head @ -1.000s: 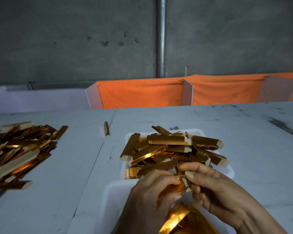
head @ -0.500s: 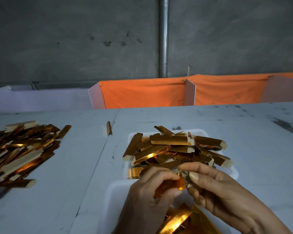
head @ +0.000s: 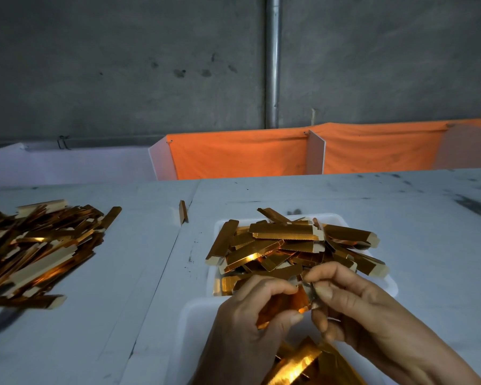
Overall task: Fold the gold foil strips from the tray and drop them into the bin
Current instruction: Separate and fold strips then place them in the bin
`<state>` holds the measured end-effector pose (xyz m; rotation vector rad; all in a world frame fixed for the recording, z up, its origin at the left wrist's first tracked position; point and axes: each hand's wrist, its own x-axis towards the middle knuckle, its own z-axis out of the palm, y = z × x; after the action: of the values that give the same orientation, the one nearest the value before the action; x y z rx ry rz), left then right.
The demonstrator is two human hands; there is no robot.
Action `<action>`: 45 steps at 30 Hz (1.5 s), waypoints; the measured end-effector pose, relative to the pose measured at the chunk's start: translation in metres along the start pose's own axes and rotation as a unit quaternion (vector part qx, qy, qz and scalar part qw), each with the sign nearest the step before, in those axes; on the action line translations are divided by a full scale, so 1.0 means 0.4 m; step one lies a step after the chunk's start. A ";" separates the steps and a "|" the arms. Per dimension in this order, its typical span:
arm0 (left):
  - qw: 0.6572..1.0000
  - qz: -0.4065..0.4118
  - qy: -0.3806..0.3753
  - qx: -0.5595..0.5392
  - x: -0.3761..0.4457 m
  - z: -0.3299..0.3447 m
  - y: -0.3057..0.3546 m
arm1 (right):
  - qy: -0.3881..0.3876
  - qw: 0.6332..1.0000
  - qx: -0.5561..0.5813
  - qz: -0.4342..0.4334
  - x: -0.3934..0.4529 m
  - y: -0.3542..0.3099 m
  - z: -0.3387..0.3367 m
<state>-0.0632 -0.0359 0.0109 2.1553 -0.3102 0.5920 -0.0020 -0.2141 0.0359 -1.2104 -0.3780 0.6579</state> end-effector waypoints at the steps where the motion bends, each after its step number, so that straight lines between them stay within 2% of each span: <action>1: 1.000 0.001 -0.002 -0.001 0.000 0.000 0.000 | 0.005 1.000 0.003 -0.001 0.001 0.000 -0.001; 10: 0.999 -0.021 -0.029 -0.013 -0.003 -0.002 0.003 | 0.008 1.000 -0.001 -0.020 0.008 0.008 -0.002; 13: 0.999 -0.001 -0.037 0.004 -0.003 0.000 0.003 | 0.002 0.998 -0.046 -0.032 0.008 0.008 -0.006; 18: 0.998 -0.013 -0.055 0.016 -0.001 -0.003 0.005 | 0.008 0.989 -0.136 -0.059 0.008 0.010 -0.008; 27: 0.996 -0.023 -0.082 0.036 -0.002 0.005 0.012 | 0.007 0.979 -0.203 -0.031 -0.001 0.006 0.000; 35: 0.995 -0.022 -0.083 0.060 0.000 0.011 0.004 | 0.048 0.927 -0.362 -0.081 -0.006 0.012 0.004; 43: 0.995 -0.016 -0.091 0.047 0.000 0.011 0.001 | 0.039 0.942 -0.327 -0.071 -0.009 0.006 0.005; 45: 0.996 -0.015 -0.081 0.036 -0.001 0.009 0.002 | 0.029 0.955 -0.288 -0.069 -0.009 0.004 0.004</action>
<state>-0.0626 -0.0394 0.0094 2.2784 -0.3479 0.4185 -0.0062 -0.2149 0.0353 -1.7338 -0.6263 0.3955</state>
